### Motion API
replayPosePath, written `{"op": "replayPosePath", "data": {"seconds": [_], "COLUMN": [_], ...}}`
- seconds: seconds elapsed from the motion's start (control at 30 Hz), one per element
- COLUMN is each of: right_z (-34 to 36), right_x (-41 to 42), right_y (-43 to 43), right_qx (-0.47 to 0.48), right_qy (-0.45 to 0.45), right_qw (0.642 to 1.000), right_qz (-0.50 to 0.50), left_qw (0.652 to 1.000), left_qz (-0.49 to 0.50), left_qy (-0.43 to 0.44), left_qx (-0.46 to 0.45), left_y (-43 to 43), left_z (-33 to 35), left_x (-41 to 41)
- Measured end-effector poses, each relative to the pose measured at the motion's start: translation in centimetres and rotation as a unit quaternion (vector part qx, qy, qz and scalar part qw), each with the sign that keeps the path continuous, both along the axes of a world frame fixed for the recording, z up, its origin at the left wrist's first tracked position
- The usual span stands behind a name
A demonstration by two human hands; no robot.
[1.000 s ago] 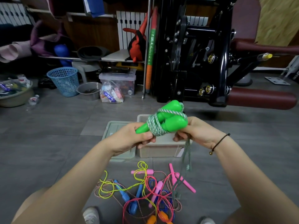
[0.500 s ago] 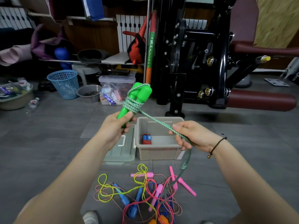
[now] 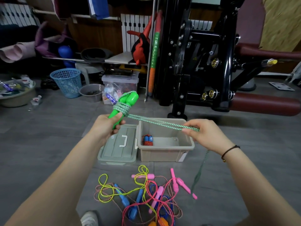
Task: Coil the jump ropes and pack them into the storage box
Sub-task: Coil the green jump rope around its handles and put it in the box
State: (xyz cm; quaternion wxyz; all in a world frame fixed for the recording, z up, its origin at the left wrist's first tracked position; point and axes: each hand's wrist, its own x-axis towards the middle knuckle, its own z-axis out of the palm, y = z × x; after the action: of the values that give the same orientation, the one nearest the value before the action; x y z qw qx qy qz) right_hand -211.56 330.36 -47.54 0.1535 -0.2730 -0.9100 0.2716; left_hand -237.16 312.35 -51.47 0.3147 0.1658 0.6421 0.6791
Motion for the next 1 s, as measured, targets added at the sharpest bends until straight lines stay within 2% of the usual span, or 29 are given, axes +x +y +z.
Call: {"op": "replayPosePath", "data": {"seconds": [0.1, 0.3, 0.4, 0.5, 0.6, 0.73, 0.9, 1.0], "right_z": [-0.1, -1.7, -2.8, -3.9, -5.5, -6.5, -5.4, -5.3], "right_x": [-0.2, -0.6, -1.0, -1.5, -2.2, -3.5, -5.4, -6.4], "right_y": [0.1, 1.2, 1.1, 0.5, 0.0, -1.9, -4.7, -6.0], "right_qx": [0.036, -0.040, -0.071, -0.102, -0.138, -0.259, -0.346, -0.377], "right_qy": [-0.008, -0.090, -0.113, -0.117, -0.111, -0.063, 0.011, 0.041], "right_qw": [0.999, 0.995, 0.991, 0.987, 0.983, 0.960, 0.926, 0.909], "right_qz": [-0.020, -0.023, 0.005, 0.041, 0.053, 0.085, 0.149, 0.172], "left_qw": [1.000, 0.995, 0.991, 0.961, 0.949, 0.959, 0.985, 0.971], "left_qz": [0.008, 0.076, 0.085, 0.067, 0.038, -0.025, -0.110, -0.125], "left_qy": [0.007, 0.070, -0.020, -0.137, -0.153, -0.122, -0.065, -0.124], "left_qx": [0.005, 0.001, 0.101, 0.229, 0.274, 0.254, 0.118, 0.163], "left_y": [-0.1, 0.0, 0.1, 0.0, -0.3, -0.7, 0.1, 1.2], "left_z": [0.1, 0.1, 0.3, 1.6, 3.1, 3.8, 2.8, 2.3], "left_x": [-0.1, -0.1, 0.3, 0.8, 1.4, 2.3, 5.3, 7.5]}}
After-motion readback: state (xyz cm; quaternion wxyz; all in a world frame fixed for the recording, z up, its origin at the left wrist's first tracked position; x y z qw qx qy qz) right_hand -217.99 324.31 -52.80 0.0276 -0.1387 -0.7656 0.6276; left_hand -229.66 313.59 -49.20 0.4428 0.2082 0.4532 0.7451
